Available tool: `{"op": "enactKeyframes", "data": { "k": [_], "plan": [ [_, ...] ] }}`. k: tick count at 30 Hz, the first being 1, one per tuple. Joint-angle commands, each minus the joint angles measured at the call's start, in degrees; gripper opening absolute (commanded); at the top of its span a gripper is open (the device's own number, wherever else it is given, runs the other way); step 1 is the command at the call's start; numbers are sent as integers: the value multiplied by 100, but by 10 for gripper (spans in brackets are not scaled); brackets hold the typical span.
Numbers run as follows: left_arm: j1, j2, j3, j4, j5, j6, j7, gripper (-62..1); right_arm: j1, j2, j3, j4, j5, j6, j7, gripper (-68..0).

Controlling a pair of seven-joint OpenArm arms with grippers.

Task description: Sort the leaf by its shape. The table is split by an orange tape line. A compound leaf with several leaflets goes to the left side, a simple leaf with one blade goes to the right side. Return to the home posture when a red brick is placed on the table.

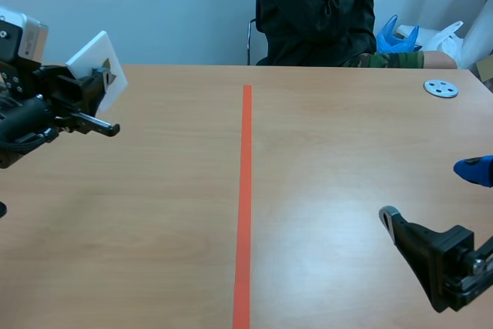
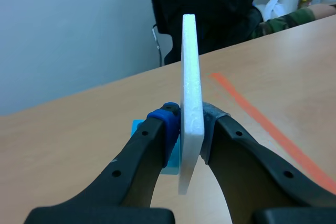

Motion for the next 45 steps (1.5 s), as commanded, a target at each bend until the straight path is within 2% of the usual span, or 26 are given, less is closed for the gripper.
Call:
{"op": "enactKeyframes", "data": {
  "k": [1, 4, 9, 12, 20, 23, 31, 40, 45],
  "plan": [
    [-216, -52, 9, -227, -83, 33, -79, -524, 66, -4, 7, 81, 20, -20, 81, 4],
    [-476, -70, 7, -791, -122, 118, -81, -524, 66, -4, 7, 81, 20, -20, 81, 4],
    [-960, -68, 7, -1834, -498, 164, -166, -524, 66, -4, 7, 81, 20, -20, 81, 4],
    [-1204, -68, 7, -2415, -767, 181, -400, -524, 66, -4, 7, 81, 20, -20, 81, 4],
    [-1576, -72, 9, -3746, -1650, 160, -402, -524, 66, -2, 7, 81, 20, -20, 63, 4],
    [-1585, -70, 87, -4009, -1779, 155, -404, -524, 66, -2, 7, 81, 20, -17, 61, 4],
    [-1585, -50, 702, -4258, -1818, 157, -946, -524, 66, -2, 7, 81, 20, -17, 57, 4],
    [-1582, -4, 763, -4280, -1792, 184, -1010, -521, 63, -2, 7, 81, 20, -17, 20, 4],
    [-1582, -4, 763, -4297, -1792, 184, -990, -483, 63, -2, 7, 81, 20, -17, 20, 4]
  ]
}}
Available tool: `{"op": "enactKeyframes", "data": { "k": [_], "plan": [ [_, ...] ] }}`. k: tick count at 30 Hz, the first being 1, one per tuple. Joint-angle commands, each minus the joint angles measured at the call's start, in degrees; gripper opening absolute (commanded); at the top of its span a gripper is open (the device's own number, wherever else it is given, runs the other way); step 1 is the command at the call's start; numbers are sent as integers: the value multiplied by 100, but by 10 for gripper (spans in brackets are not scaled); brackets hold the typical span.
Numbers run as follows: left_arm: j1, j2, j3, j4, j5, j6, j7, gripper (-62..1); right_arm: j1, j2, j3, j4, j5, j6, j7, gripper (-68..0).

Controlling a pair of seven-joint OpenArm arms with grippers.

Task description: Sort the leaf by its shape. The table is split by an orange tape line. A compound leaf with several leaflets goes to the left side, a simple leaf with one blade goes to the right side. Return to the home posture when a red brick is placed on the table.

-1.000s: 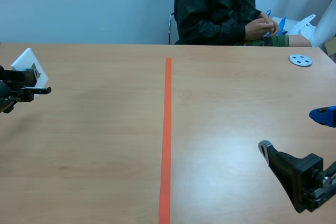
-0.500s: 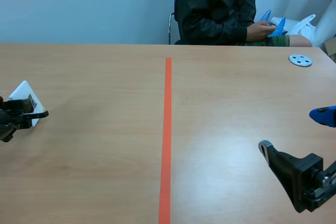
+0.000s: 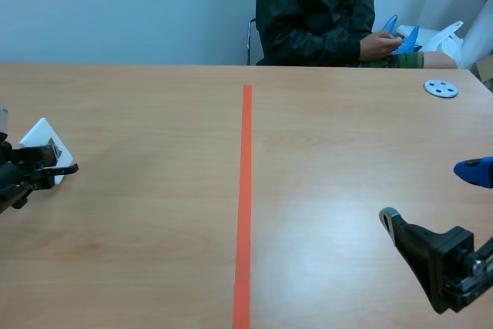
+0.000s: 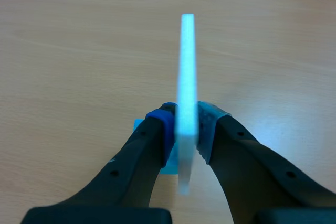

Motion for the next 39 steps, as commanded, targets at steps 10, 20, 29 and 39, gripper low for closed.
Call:
{"op": "enactKeyframes", "data": {
  "k": [10, 20, 29, 39],
  "plan": [
    [-96, -50, -59, 105, -35, -13, -79, -397, 63, -2, 7, 81, 20, -17, 66, 4],
    [-2, -415, -133, 481, -39, -37, -37, -71, 66, -2, 7, 81, 20, -17, 63, 4],
    [920, -1056, -645, 2505, 195, -656, 831, 5, 66, -2, 7, 81, 20, -17, 66, 4],
    [2736, -1209, -1585, 5250, 719, -1458, 1220, 14, 66, -2, 7, 81, 20, -17, 63, 4]
  ]
}}
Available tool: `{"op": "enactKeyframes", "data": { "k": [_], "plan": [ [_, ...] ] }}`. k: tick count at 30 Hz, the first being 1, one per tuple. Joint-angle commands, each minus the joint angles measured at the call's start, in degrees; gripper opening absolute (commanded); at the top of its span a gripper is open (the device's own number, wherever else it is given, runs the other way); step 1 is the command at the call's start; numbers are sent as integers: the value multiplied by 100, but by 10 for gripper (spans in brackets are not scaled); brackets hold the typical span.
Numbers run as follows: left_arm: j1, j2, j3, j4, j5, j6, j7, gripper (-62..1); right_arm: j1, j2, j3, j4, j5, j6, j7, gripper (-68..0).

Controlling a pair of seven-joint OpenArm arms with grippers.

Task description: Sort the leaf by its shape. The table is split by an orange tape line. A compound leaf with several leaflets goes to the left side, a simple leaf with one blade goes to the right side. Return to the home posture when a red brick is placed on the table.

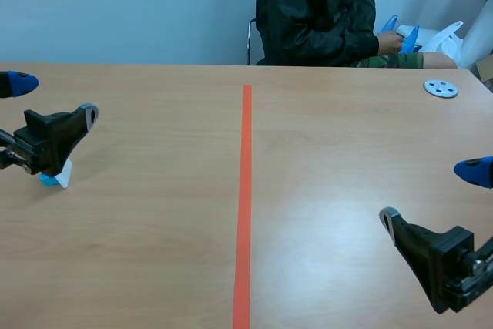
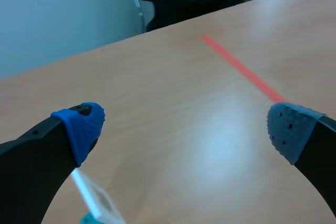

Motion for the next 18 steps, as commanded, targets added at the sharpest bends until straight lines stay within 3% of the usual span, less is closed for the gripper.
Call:
{"op": "enactKeyframes", "data": {
  "k": [1, 5, 10, 18],
  "plan": [
    [236, -17, -81, 295, -57, -9, 2, 14, 66, -2, 7, 81, 20, -17, 66, 4],
    [1012, -7, -186, 1261, -28, -28, 98, 14, 66, -2, 7, 81, 20, -20, 63, 4],
    [1912, 254, -219, 2140, 227, -28, 293, 14, 66, -2, 7, 81, 20, -20, -24, 4],
    [2796, 955, -219, 2507, 483, -52, 527, 14, 66, -2, 7, 81, 20, -20, -17, 4]
  ]
}}
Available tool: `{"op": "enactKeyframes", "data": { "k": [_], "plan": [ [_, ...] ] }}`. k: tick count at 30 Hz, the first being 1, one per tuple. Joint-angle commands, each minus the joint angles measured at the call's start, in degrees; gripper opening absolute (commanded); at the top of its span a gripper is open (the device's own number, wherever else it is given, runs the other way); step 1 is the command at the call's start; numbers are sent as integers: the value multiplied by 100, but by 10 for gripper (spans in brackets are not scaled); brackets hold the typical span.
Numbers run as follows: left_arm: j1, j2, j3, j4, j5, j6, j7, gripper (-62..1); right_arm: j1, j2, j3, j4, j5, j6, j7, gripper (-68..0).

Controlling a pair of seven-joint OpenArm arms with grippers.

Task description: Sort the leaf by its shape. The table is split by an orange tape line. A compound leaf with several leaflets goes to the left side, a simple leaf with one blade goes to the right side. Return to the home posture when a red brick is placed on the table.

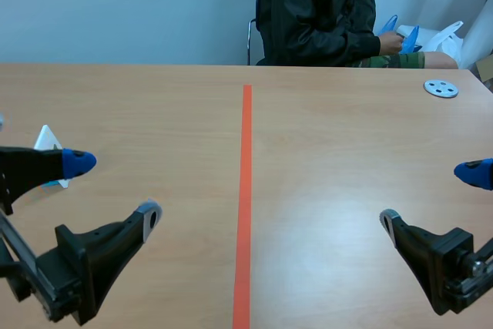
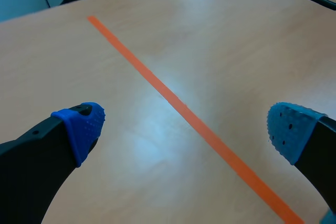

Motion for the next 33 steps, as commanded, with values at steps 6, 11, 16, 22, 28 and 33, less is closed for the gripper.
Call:
{"op": "enactKeyframes", "data": {
  "k": [6, 11, 16, 22, 28, 33],
  "plan": [
    [192, 223, -42, -22, -55, -90, 153, 14, 66, -2, 7, 81, 20, -17, 74, 4],
    [188, 221, -42, -22, -57, -87, 149, 14, 66, -2, 7, 81, 20, -17, 74, 4],
    [188, 221, -42, -22, -57, -87, 144, 14, 66, -2, 7, 81, 20, -17, 72, 4],
    [190, 221, -42, -24, -57, -87, 146, 14, 66, -2, 7, 81, 20, -17, 70, 4],
    [190, 221, -42, -24, -57, -87, 146, 14, 66, -2, 7, 81, 20, -17, 70, 4],
    [190, 221, -42, -24, -57, -87, 146, 14, 66, -2, 7, 81, 20, -17, 70, 4]
  ]
}}
